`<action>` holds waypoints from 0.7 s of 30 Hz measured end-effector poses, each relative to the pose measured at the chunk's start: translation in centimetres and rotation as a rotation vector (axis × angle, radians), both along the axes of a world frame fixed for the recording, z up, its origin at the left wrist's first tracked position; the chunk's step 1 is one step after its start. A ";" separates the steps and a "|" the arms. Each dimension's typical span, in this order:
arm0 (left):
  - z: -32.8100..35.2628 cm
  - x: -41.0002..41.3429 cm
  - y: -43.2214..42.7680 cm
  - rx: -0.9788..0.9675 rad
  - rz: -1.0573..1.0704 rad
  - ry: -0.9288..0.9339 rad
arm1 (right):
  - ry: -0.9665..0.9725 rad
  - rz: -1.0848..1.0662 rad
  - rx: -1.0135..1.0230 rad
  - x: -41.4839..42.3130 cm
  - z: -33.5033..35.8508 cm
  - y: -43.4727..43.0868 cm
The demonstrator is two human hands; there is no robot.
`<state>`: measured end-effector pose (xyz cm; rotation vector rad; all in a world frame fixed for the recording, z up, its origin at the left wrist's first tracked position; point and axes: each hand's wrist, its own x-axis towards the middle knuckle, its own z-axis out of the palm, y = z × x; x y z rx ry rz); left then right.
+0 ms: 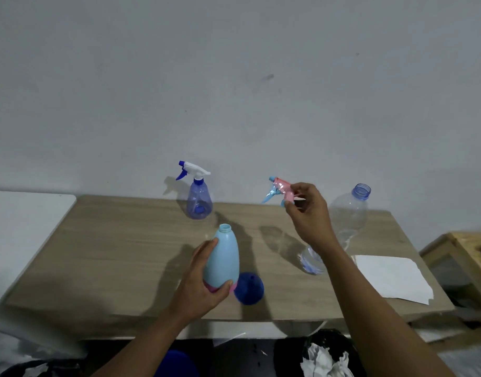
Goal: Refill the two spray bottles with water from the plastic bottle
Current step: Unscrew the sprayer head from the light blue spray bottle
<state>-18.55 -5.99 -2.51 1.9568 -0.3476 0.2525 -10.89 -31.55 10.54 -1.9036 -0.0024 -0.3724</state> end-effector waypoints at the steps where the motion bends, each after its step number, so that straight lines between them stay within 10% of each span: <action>1: -0.7 0.2 0.1 0.007 0.009 0.008 | 0.053 0.011 -0.016 0.1 -1.8 -0.2; 21: -9.2 2.0 1.3 0.179 0.037 -0.079 | 0.570 0.027 -0.074 2.5 -16.8 -3.4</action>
